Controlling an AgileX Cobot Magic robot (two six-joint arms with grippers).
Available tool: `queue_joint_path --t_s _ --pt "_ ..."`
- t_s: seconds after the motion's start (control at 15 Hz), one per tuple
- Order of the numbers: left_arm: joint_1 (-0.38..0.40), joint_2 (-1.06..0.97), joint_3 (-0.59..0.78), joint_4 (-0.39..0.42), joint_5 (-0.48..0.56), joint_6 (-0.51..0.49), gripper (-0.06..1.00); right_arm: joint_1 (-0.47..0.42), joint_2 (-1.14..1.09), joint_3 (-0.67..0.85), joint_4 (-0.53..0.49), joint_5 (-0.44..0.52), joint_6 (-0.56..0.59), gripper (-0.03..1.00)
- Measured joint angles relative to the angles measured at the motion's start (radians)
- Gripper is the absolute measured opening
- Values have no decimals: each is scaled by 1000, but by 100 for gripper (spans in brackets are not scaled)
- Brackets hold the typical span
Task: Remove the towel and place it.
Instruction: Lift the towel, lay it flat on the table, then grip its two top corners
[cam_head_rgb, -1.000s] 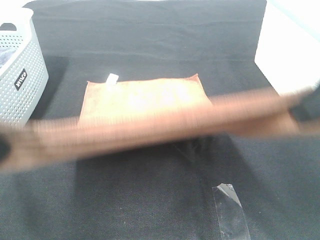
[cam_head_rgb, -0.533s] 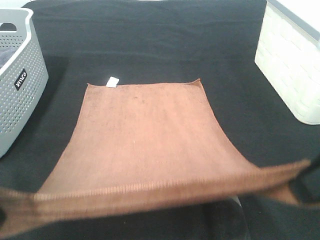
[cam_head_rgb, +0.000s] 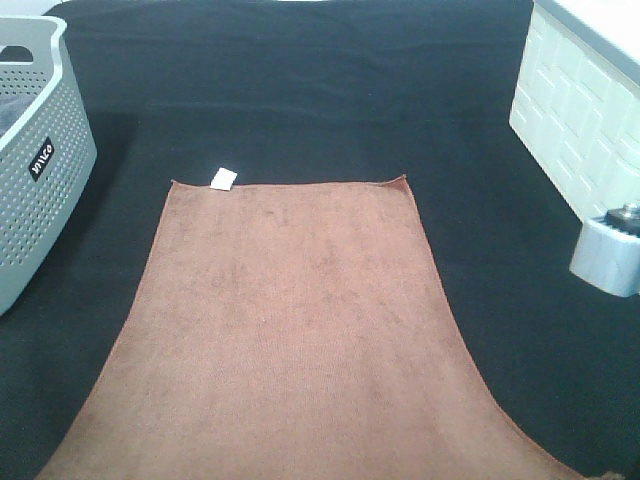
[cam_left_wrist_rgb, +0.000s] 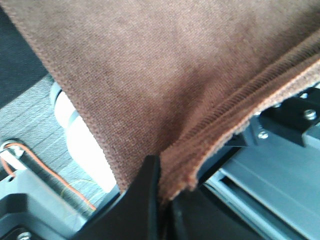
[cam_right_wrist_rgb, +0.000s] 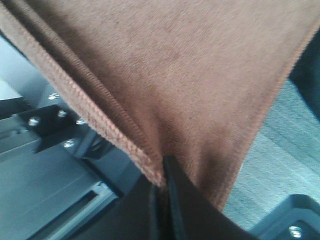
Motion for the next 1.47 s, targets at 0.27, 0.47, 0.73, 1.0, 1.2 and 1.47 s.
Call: queue_joint_path --t_s 0.27,0.47,0.73,1.0,1.2,1.47 --pt "0 0 0 -3 -1 -68 0 0 110 0 -24 -2 -14 1" --pt "0 0 0 -2 -1 -87 0 0 224 0 -30 -4 -19 1" --pt "0 18 0 1 -1 -121 0 0 340 0 -30 -27 -20 1" --pt "0 172 0 5 -32 -131 0 0 367 0 -30 -49 -44 1" --pt "0 291 -5 3 -51 -131 0 0 409 0 -30 -62 -52 1" --pt "0 385 -77 26 -60 -131 0 0 527 0 -44 -105 -106 1"
